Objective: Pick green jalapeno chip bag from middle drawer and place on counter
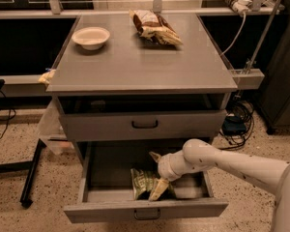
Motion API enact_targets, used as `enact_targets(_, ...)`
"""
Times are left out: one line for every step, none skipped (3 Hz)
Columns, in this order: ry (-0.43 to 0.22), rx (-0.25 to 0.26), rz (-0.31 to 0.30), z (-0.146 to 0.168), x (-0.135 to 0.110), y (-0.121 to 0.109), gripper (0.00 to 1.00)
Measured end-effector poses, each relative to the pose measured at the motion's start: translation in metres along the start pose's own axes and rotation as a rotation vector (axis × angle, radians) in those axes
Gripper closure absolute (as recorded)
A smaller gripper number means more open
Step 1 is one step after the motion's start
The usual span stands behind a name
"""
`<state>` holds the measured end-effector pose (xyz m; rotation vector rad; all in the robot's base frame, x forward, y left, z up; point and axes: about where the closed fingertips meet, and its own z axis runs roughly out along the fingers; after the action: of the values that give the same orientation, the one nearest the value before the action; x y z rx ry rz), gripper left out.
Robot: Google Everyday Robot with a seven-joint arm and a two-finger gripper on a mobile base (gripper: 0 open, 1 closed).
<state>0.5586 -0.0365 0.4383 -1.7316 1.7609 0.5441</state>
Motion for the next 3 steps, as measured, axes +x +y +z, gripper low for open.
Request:
enact_targets(0.007,-0.008,0.018,0.015,0.014,-0.001,0.00)
enact_targets(0.021,-0.010,0.038,0.019,0.022,-0.002,0.06)
enact_targets(0.032,-0.009,0.053,0.017,0.025,-0.004,0.25)
